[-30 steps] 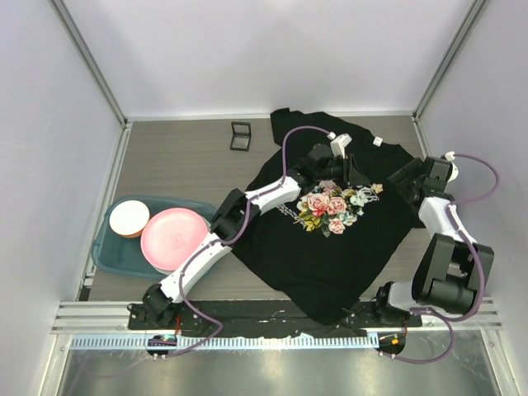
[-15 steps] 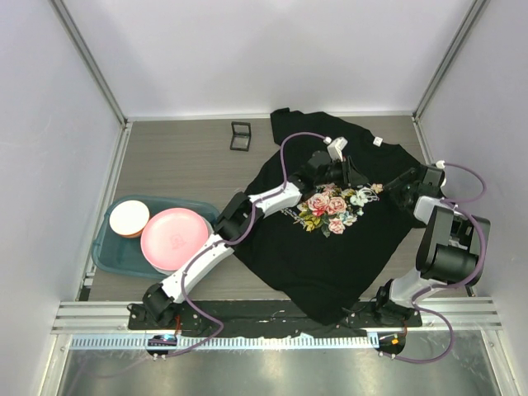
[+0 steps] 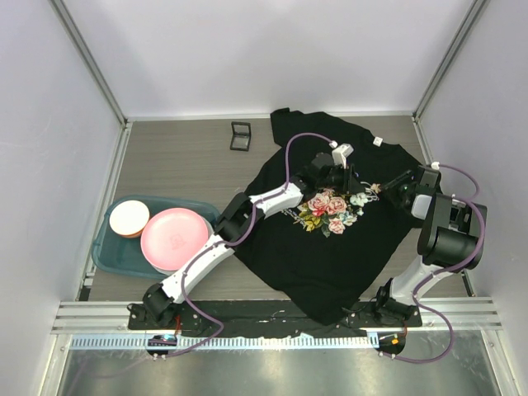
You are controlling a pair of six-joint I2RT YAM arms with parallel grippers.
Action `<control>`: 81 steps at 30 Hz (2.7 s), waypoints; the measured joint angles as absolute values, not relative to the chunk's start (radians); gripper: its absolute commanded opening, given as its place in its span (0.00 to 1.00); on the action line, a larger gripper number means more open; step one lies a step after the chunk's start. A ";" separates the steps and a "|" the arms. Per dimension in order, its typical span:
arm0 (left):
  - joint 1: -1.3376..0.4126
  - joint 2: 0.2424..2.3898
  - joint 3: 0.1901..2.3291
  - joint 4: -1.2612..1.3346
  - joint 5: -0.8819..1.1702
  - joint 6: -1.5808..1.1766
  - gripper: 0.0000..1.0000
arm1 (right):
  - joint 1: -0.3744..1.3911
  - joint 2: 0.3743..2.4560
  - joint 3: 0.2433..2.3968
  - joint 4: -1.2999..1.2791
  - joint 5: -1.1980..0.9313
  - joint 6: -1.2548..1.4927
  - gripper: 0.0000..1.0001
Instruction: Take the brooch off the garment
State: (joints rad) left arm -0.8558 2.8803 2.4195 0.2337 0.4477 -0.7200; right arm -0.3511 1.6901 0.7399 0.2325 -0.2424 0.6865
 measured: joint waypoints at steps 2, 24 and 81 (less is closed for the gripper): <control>-0.856 2.874 2.420 0.216 0.451 -0.696 0.31 | -0.351 1.697 0.741 0.243 -0.249 0.688 0.36; -0.862 2.820 2.420 0.152 0.407 -0.509 0.61 | -0.351 1.741 0.758 0.296 -0.326 0.710 0.29; -0.883 2.957 2.490 0.402 0.359 -0.721 0.53 | -0.318 1.730 0.800 0.318 -0.374 0.691 0.31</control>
